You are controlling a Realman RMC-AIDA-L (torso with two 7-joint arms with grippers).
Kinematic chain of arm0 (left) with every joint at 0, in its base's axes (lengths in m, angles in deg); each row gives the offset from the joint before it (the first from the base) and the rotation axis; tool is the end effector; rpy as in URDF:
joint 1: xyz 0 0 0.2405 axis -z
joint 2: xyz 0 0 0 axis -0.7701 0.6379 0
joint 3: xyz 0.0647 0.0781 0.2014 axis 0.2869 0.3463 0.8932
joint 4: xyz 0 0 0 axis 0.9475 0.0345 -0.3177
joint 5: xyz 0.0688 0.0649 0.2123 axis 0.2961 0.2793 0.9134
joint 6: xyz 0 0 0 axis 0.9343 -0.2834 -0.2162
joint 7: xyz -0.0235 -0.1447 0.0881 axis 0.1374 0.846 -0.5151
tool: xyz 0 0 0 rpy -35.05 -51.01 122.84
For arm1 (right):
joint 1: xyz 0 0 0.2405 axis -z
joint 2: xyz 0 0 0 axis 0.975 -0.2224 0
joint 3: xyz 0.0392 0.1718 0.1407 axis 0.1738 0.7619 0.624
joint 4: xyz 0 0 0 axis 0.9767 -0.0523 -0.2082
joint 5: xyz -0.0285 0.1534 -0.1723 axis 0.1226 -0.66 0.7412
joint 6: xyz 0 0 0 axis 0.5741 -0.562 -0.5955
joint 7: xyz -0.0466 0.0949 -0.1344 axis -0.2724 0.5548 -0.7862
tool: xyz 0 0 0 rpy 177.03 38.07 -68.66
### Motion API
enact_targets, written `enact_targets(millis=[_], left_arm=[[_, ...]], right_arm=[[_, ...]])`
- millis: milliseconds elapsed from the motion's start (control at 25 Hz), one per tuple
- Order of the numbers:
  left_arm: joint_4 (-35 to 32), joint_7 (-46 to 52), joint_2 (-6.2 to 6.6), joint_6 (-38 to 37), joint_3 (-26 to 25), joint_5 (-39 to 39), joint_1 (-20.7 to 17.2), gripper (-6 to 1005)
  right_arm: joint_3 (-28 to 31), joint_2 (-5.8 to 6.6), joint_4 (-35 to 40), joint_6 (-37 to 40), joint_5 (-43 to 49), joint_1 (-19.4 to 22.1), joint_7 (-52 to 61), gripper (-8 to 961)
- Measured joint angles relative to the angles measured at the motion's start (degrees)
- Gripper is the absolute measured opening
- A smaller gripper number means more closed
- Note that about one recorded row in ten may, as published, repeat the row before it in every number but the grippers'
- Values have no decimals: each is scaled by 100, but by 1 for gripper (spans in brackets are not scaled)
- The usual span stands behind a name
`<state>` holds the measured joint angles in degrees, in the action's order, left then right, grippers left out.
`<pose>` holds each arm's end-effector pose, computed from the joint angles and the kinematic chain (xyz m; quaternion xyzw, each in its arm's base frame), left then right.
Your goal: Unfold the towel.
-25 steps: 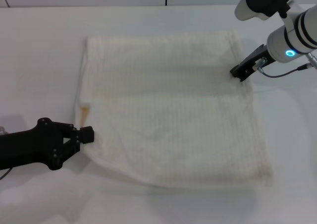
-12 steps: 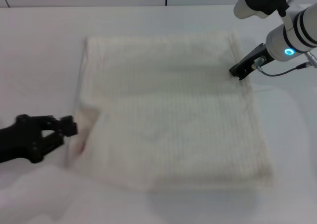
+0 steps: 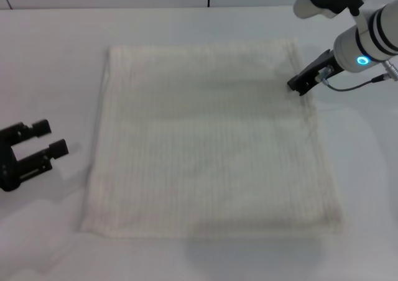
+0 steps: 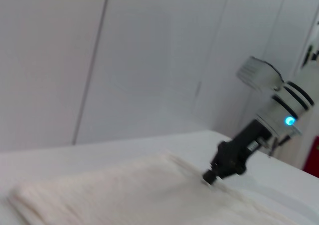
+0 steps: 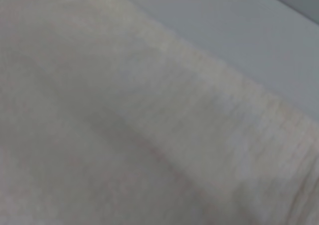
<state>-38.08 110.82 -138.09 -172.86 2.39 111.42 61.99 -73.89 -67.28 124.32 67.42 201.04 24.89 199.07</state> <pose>-0.3187 0.2721 0.0481 -0.8888 -0.2588 -0.3095 0.2172 0.2244 0.4530 -0.0363 -0.9035 0.3030 -0.1416 0.2679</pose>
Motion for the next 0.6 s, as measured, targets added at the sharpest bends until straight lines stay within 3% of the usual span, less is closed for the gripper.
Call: enact_targets(millis=[120,160,200,280,320,360,400,440,480,520,560,600], left_arm=[[21,-270,-112,-3,-381,-7,-10,582],[47,-579,-274,-3,-823,-31,-37,629],[47,-579,-274,-3,-823,-31,-37,648],[55,-916,-487,-3,-1334,-48,-64,686],[102,-1126,-596,-5,-1669,-62,-68,705],[212,-1348,-661,-23,-1951,-92,-69,724],[388,-1583,-682,-61,-2185,-148,-64,743],[747,-1898,-677,-135,-2473,-276,-47,762],[1097,-2170,-659,-204,-2692,-394,-29,761],[1317,-2384,-647,-242,-2863,-505,-24,760],[1798,-2934,-654,-300,-3290,-740,-36,759],[1798,-2934,-654,-300,-3290,-740,-36,758]], right_arm=[[14,-17,248,-8,-217,126,-6,-1],[-10,-21,502,-43,-655,297,-118,-1],[-10,-21,502,-43,-655,297,-118,-1],[-12,-22,801,-134,-1402,560,-435,-1],[1,-22,896,-249,-1964,718,-708,-1],[18,-23,967,-553,-3297,1032,-1447,-1],[18,-23,967,-553,-3297,1032,-1447,0],[21,-25,790,-828,-4880,1283,-2539,0],[21,-25,790,-828,-4880,1283,-2539,0],[35,-23,619,-904,-5720,1359,-3233,0],[44,-29,92,-931,-7565,1465,-4947,0],[44,-29,92,-931,-7565,1465,-4947,0]])
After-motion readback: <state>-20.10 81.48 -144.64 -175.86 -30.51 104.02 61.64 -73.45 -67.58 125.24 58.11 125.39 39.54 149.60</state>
